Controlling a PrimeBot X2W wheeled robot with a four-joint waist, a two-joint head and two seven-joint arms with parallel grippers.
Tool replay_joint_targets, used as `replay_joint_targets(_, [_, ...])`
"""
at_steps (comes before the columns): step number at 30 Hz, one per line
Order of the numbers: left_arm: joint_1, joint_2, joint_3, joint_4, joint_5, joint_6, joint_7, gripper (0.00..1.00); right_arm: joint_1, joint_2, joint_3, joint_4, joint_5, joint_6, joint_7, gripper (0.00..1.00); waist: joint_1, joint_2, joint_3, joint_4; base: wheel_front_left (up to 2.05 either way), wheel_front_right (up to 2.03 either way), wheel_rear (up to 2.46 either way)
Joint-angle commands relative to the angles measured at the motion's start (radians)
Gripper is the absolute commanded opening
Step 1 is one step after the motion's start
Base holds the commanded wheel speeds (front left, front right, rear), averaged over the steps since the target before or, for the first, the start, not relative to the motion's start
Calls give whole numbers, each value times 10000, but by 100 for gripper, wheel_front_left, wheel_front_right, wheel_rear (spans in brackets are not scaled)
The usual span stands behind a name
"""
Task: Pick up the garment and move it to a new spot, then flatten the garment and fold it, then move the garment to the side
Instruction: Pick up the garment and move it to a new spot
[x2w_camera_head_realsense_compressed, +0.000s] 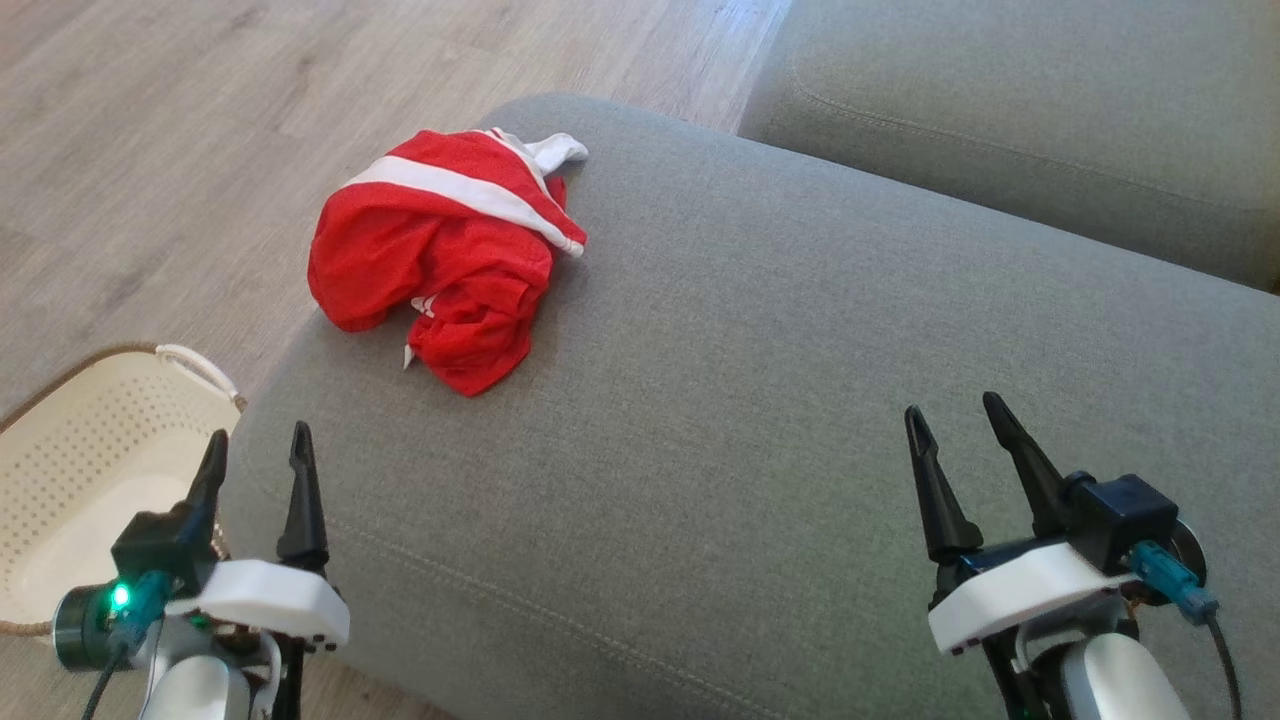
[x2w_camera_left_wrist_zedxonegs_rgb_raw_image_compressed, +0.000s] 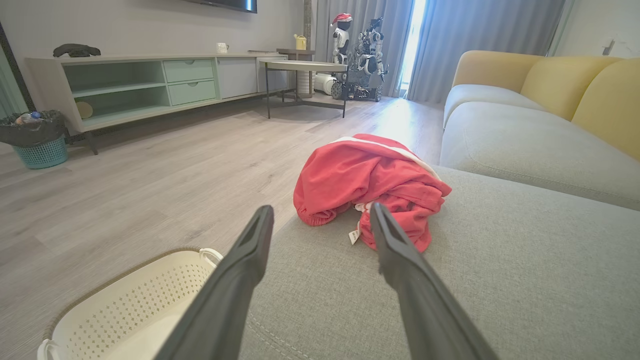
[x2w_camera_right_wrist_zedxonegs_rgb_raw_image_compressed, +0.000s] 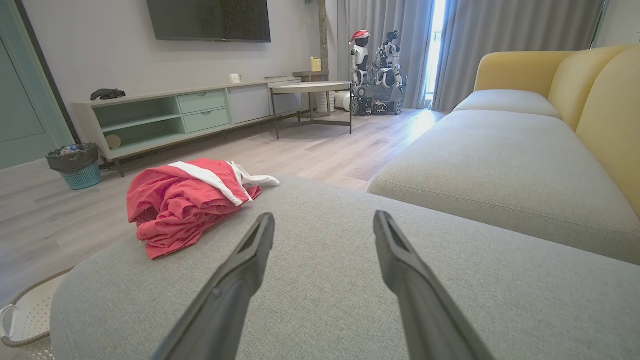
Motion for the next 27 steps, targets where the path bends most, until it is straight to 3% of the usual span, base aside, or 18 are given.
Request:
replay_joint_targets(1, [-403,85,424,-407,-24,75,-124,100,-278,-53,236,-379,-15,40,16,100,0,0,29,-24,0,0,0])
replay_joint_targets(11, [-675,1,604,-491,-111,89,-124,100,-343,-53,250,-583,-125,40,185,100,0,0,355,-196,0,0,0])
replay_joint_targets(19, [-2379,86,1135,-758,-366,43,-124,100,-955,-303,227,-1365,-419,40,683,100,0,0,1990,-871,0,0,0])
replay_joint_targets(27, [-4905,703,1508,1466,-584,-457,-124,100,-1664,-686,109,-1910,-499,40,1021,100,0,0,3675,-1659,0,0,0])
